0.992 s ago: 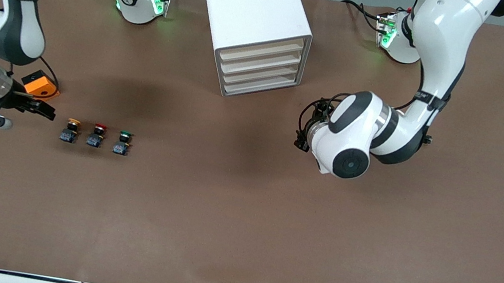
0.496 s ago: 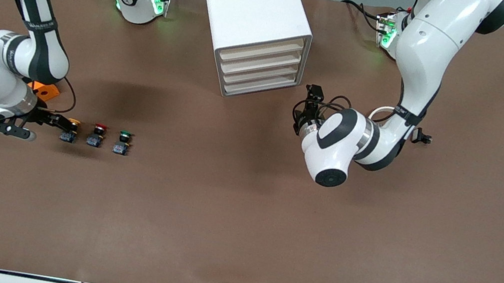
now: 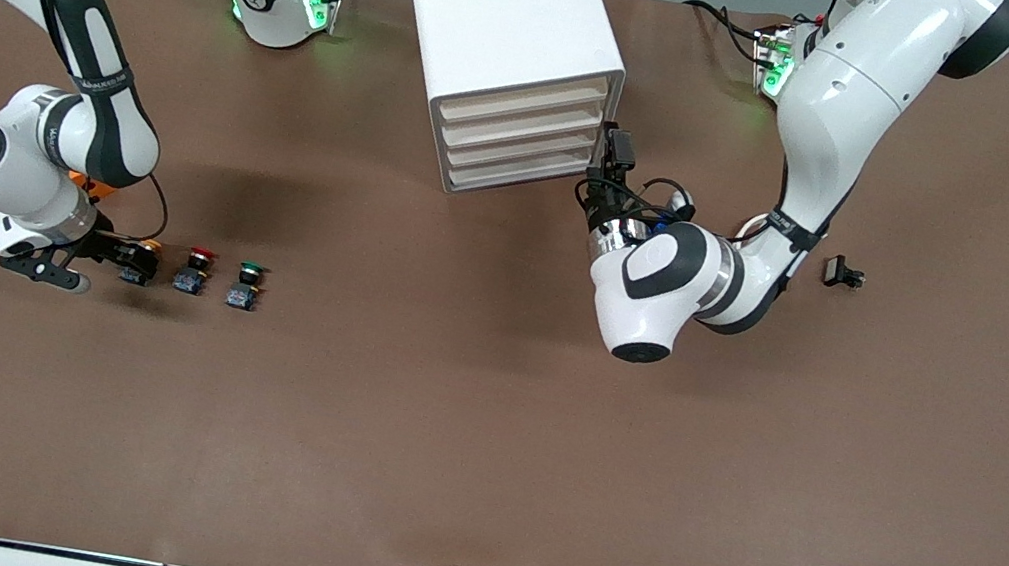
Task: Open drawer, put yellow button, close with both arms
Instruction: 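Grasp the yellow button with the right gripper while the left gripper grips the drawer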
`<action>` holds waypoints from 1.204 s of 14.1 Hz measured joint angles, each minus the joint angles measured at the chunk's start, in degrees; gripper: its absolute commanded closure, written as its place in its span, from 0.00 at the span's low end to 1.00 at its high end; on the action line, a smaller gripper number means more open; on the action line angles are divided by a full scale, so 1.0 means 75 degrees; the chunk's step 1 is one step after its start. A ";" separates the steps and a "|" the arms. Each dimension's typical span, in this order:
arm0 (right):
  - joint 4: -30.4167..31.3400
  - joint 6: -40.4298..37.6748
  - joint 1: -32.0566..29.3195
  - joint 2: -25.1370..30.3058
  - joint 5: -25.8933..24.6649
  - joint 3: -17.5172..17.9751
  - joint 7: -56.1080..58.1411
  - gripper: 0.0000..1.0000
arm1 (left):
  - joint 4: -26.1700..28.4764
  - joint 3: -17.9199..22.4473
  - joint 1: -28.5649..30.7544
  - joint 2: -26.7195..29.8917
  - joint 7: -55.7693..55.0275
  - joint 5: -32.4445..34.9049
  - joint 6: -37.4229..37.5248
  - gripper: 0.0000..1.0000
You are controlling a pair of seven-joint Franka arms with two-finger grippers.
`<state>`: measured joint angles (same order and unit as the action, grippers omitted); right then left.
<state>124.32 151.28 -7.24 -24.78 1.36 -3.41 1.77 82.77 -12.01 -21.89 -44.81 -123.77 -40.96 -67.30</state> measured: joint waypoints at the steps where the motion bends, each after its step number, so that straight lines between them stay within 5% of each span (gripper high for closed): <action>1: 0.0000 0.0004 0.0000 0.0000 0.0004 0.0005 -0.0007 0.00 | 0.0000 -0.0010 -0.0059 -0.0064 -0.0179 -0.0043 0.0007 0.00; 5: 0.0009 0.0054 0.0000 -0.0073 0.0043 0.0026 -0.0018 0.00 | -0.0002 -0.0044 -0.0407 -0.0209 -0.0356 -0.0194 0.0018 0.00; 10: 0.0010 0.0310 0.0001 -0.0341 0.0119 0.0046 -0.0027 0.02 | -0.0010 -0.0047 -0.0683 -0.0213 -0.0486 -0.0298 0.0075 0.23; 13: 0.0009 0.0305 0.0001 -0.0344 0.0120 0.0048 -0.0031 0.40 | -0.0010 -0.0047 -0.0689 -0.0213 -0.0565 -0.0299 0.0181 0.38; 17: 0.0008 0.0272 0.0003 -0.0343 0.0120 0.0066 -0.0029 0.89 | -0.0010 -0.0051 -0.0787 -0.0213 -0.0588 -0.0447 0.0266 0.38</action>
<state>124.38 153.32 -7.21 -27.35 2.26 -2.92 1.56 82.69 -12.39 -27.79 -46.41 -128.18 -44.32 -65.31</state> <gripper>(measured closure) 0.467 0.374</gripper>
